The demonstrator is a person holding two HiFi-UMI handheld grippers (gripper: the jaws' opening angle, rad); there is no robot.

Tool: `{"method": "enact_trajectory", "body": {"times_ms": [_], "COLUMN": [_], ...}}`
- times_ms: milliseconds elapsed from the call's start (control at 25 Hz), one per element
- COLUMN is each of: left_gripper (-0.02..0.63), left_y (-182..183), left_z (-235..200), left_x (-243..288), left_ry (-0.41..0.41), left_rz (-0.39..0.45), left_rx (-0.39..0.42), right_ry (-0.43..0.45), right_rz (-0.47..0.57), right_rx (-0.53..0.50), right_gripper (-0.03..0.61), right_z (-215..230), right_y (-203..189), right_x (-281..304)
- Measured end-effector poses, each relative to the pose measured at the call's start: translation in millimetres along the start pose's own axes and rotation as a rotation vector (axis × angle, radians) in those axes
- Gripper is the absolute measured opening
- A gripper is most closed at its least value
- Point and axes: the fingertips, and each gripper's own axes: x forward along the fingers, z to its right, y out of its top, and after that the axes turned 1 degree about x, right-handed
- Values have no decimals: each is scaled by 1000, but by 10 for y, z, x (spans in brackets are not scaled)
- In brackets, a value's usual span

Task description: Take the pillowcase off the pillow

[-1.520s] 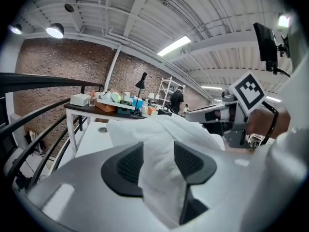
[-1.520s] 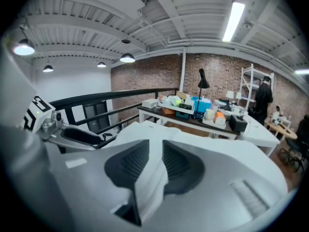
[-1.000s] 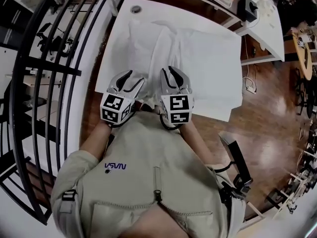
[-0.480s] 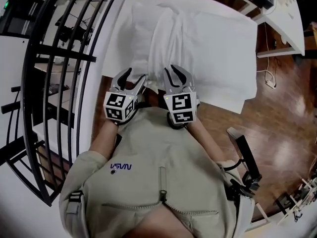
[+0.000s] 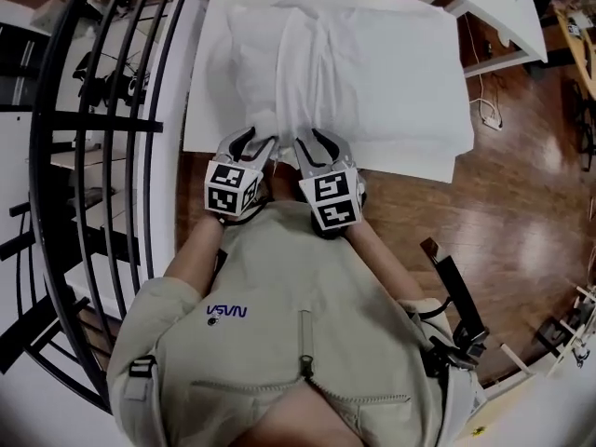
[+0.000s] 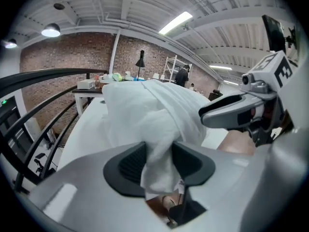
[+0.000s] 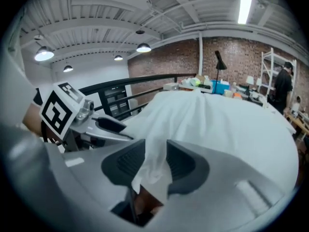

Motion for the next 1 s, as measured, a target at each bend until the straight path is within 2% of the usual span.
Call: {"method": "enact_trajectory", "body": {"times_ms": [80, 240, 280, 400, 600, 720, 840, 1000], "left_gripper": [137, 63, 53, 34, 28, 25, 25, 25], "left_y": [50, 274, 330, 502, 834, 962, 964, 677], "left_z": [27, 64, 69, 13, -242, -439, -649, -730], "left_x": [-3, -91, -120, -217, -395, -474, -531, -509], "left_ry": [-7, -38, -44, -36, 8, 36, 70, 94], "left_rz": [6, 59, 72, 125, 224, 262, 272, 222], "left_rx": [36, 35, 39, 35, 24, 19, -9, -50], "right_ry": [0, -34, -61, -150, -264, -355, -426, -439], "right_rz": [-64, -122, -117, -68, -17, -19, -33, -92], "right_rx": [0, -50, -67, -103, -119, -86, 3, 80], "right_gripper": [140, 140, 129, 17, 11, 10, 9, 8], "right_z": [-64, -148, -127, -29, 181, 471, 817, 1012], "right_y": [-139, -248, -226, -80, 112, 119, -18, -320], "right_x": [89, 273, 291, 221, -63, -242, -353, -285]}}
